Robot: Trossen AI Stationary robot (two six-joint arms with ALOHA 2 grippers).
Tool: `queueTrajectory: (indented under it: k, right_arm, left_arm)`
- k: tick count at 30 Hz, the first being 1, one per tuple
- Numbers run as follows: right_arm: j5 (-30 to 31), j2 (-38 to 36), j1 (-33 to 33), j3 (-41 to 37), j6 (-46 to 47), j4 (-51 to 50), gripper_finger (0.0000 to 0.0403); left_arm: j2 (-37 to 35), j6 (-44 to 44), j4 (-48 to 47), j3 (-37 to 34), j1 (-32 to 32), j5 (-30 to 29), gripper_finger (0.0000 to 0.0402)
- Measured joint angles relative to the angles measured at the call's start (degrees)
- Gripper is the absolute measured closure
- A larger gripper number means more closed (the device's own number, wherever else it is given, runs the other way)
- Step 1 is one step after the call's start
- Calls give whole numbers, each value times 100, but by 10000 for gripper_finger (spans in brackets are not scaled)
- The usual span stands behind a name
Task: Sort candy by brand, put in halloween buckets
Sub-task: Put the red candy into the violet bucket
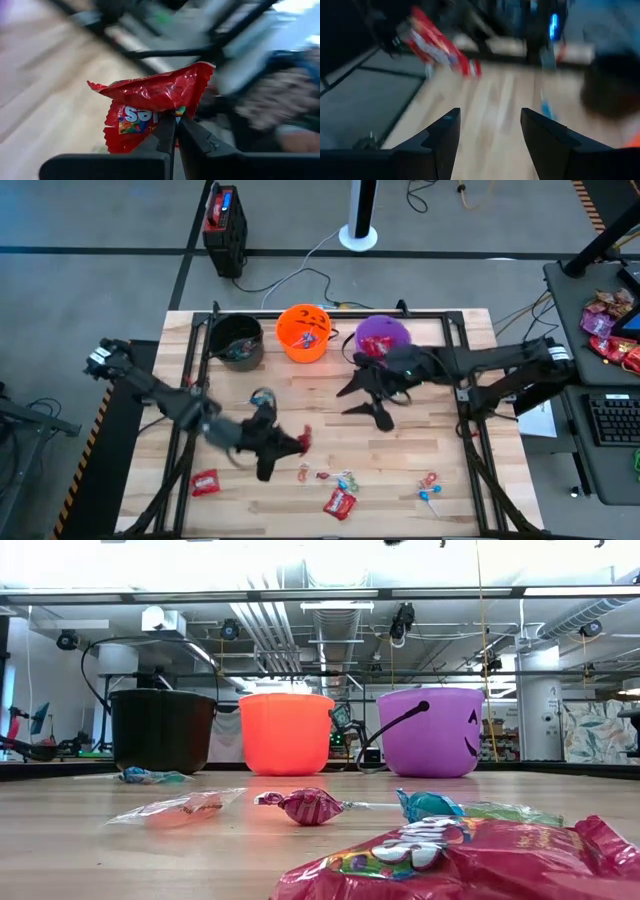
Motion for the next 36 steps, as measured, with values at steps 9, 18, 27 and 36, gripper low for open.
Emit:
queueTrajectory:
  k: [9, 18, 27, 36]
  right_arm:
    - [278, 320, 655, 621, -43, 135, 202]
    - [85, 763, 619, 879, 21, -276, 203]
    - [-64, 797, 621, 879, -52, -149, 319]
    - [-62, 752, 556, 879, -161, -498, 389]
  left_arm:
    - [34, 729, 1941, -684, 1468, 2826, 401]
    - [184, 1111, 2226, -691, 1663, 3070, 401]
    - [234, 1122, 2316, -689, 1663, 3040, 401]
    - [327, 814, 2222, -689, 1676, 2876, 384]
